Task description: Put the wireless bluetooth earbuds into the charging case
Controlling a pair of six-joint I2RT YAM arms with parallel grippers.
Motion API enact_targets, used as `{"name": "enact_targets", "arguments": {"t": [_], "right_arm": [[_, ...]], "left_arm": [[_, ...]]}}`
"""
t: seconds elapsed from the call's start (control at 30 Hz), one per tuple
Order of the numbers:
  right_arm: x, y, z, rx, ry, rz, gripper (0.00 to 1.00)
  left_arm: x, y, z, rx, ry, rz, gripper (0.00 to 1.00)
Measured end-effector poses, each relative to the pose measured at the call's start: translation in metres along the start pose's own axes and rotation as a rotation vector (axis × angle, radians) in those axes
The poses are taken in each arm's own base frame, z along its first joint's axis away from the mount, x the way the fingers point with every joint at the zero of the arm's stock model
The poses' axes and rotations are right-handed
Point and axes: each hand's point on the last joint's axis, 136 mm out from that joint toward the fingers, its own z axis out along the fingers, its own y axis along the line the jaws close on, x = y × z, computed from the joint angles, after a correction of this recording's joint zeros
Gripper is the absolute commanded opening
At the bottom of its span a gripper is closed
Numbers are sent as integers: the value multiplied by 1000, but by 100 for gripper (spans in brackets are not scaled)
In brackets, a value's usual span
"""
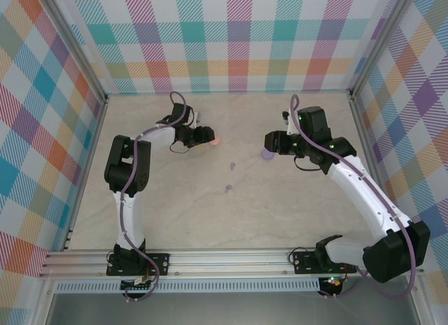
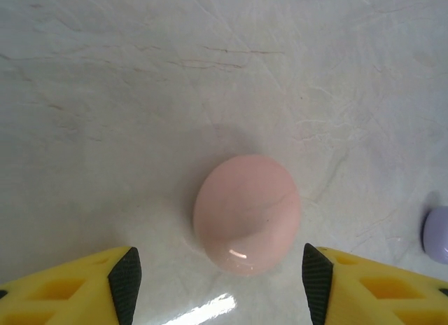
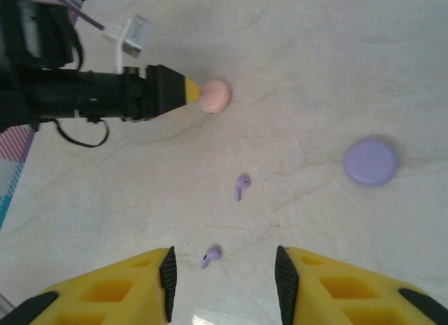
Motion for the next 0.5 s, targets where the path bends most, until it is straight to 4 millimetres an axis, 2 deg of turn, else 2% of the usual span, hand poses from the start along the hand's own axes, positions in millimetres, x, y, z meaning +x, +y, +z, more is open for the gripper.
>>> {"name": "enact_targets", "arguments": {"t": [0.1, 0.3, 0.43, 0.5], "right_arm": [[5, -13, 13, 35, 38, 22, 49], [18, -48, 45, 112, 135, 88, 52], [30, -72, 69, 161, 216, 135, 54], [31, -83, 81, 180, 247, 150, 53]], "left_arm": [[-6, -6, -26, -29, -52, 30, 64], [-11, -35, -101, -27, -194, 85, 63], [-3, -54, -141, -31, -284, 128, 63], [3, -65, -154, -35, -298, 146, 64]]}}
